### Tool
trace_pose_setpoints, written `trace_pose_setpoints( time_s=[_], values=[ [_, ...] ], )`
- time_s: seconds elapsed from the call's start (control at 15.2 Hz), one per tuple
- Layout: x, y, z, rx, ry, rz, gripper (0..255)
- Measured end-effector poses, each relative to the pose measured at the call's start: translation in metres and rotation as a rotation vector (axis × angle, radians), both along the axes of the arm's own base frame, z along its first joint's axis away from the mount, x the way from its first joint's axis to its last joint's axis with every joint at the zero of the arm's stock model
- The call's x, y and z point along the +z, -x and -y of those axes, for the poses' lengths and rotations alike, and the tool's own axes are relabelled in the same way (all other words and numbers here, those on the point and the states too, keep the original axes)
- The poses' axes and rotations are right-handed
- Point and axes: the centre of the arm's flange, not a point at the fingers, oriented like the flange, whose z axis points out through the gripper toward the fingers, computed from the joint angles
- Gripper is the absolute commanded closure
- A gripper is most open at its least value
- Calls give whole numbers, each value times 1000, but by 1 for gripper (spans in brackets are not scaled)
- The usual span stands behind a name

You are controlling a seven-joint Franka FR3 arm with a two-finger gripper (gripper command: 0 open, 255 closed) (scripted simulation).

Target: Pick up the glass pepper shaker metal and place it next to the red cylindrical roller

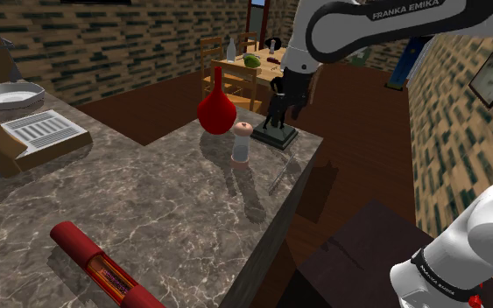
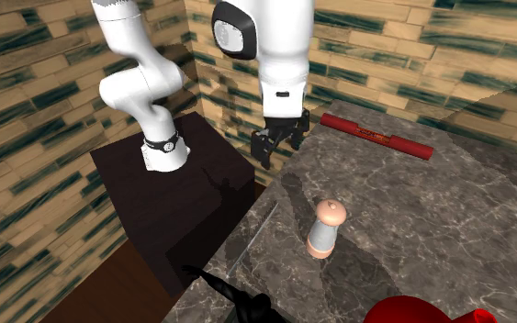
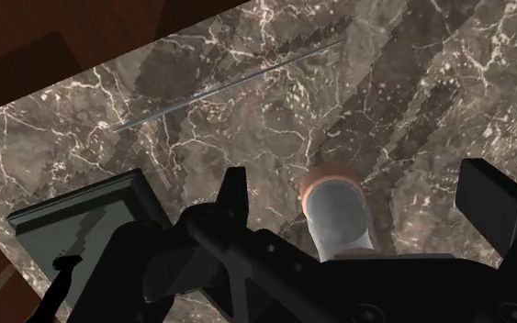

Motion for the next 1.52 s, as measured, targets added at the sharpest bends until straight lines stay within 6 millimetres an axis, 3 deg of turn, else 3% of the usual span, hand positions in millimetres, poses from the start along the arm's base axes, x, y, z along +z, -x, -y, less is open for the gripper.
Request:
trace_pose_setpoints(
  time_s=[0.66,1.19,1.52],
  values=[
    [-46,-108,-40,-3,21,53,0],
    [-88,-118,-40,-3,22,57,0],
    [-91,-118,-41,-3,22,57,0]
  ],
)
